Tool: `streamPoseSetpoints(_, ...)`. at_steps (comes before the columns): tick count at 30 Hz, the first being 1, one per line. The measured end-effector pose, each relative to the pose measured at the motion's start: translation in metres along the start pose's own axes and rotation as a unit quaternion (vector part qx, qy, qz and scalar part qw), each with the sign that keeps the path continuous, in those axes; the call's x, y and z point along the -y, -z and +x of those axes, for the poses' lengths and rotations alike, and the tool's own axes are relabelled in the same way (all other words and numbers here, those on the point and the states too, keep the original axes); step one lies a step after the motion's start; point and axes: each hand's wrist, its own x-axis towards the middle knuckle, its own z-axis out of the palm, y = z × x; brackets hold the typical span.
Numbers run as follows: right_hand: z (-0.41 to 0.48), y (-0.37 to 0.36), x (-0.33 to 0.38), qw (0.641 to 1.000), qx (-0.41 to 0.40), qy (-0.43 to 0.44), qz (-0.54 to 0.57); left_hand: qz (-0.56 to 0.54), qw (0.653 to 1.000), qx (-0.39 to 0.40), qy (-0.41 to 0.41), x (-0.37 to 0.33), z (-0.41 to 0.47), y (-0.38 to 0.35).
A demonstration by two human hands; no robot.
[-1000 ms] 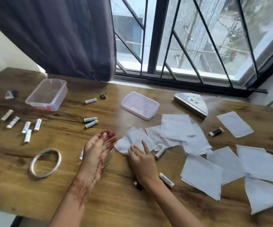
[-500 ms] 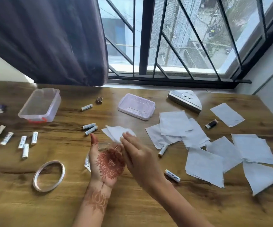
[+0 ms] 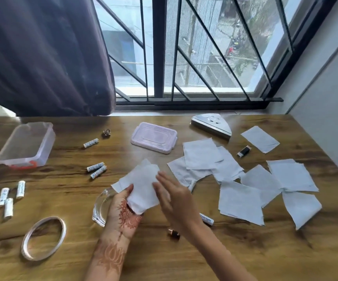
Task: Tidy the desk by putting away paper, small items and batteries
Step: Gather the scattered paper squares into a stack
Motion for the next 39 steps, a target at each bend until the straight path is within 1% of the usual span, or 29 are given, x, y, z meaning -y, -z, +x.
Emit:
streamPoseSetpoints(2,0.009,0.003,-0.027,0.999,-0.008,-0.017,-0.029,-0.031,0.999,-0.018,-0.017,0.002,0.007,0.001)
streamPoseSetpoints(3,0.014,0.005,-0.043,0.998,-0.019,-0.019,-0.058,-0.034,0.998,-0.038,-0.028,0.000,0.008,0.002)
streamPoseSetpoints(4,0.020,0.007,-0.055,0.996,-0.013,-0.025,-0.083,-0.030,0.998,-0.045,-0.037,0.000,0.010,0.004)
streamPoseSetpoints(6,0.027,0.002,-0.078,0.989,0.020,-0.032,-0.141,-0.037,0.997,-0.043,-0.042,0.000,0.013,0.007)
streamPoseSetpoints(8,0.032,-0.005,-0.094,0.978,0.065,0.000,-0.198,-0.008,0.998,-0.050,-0.038,0.000,0.013,0.006)
streamPoseSetpoints(10,0.035,-0.011,-0.105,0.963,0.082,0.003,-0.256,-0.004,0.998,-0.058,-0.033,-0.001,0.012,0.003)
streamPoseSetpoints(12,0.034,-0.020,-0.113,0.951,0.060,-0.002,-0.302,-0.001,0.998,-0.058,-0.033,-0.002,0.014,0.006)
streamPoseSetpoints(13,0.033,-0.024,-0.114,0.948,0.034,-0.001,-0.318,-0.003,0.998,-0.053,-0.032,-0.003,0.013,0.007)
streamPoseSetpoints(15,0.034,-0.028,-0.112,0.945,-0.003,-0.002,-0.327,0.000,0.998,-0.046,-0.030,-0.004,0.015,0.013)
streamPoseSetpoints(18,0.038,-0.028,-0.109,0.933,-0.026,0.011,-0.359,-0.004,0.999,-0.042,-0.033,-0.003,0.018,0.017)
streamPoseSetpoints(19,0.039,-0.026,-0.107,0.933,-0.032,0.020,-0.357,-0.006,0.998,-0.045,-0.037,-0.003,0.018,0.017)
streamPoseSetpoints(21,0.039,-0.021,-0.100,0.951,-0.057,0.015,-0.302,-0.003,0.998,-0.043,-0.047,-0.003,0.017,0.016)
streamPoseSetpoints(23,0.039,-0.013,-0.085,0.973,-0.108,-0.009,-0.202,-0.013,0.998,-0.031,-0.050,-0.002,0.017,0.016)
streamPoseSetpoints(25,0.039,-0.004,-0.063,0.982,-0.153,-0.013,-0.107,-0.025,0.999,-0.023,-0.039,-0.001,0.019,0.018)
streamPoseSetpoints(26,0.038,0.000,-0.050,0.984,-0.163,-0.011,-0.067,-0.033,0.999,-0.019,-0.028,0.001,0.020,0.018)
streamPoseSetpoints(28,0.032,0.001,-0.027,0.988,-0.156,-0.004,-0.019,-0.033,0.999,-0.021,-0.011,0.004,0.022,0.017)
streamPoseSetpoints(30,0.023,-0.006,-0.009,0.988,-0.151,0.009,-0.013,-0.022,1.000,-0.011,0.002,0.004,0.022,0.014)
streamPoseSetpoints(32,0.014,-0.017,0.003,0.987,-0.152,0.034,-0.037,-0.027,0.999,0.004,0.025,0.005,0.023,0.011)
streamPoseSetpoints(33,0.011,-0.023,0.008,0.987,-0.146,0.044,-0.048,-0.035,0.998,0.026,0.039,0.006,0.021,0.007)
streamPoseSetpoints(35,0.006,-0.035,0.013,0.990,-0.111,0.058,-0.065,-0.033,0.998,0.044,0.043,0.008,0.021,0.004)
streamPoseSetpoints(39,0.000,-0.043,0.012,0.990,-0.032,0.055,-0.122,-0.005,0.999,0.035,0.013,0.011,0.023,0.002)
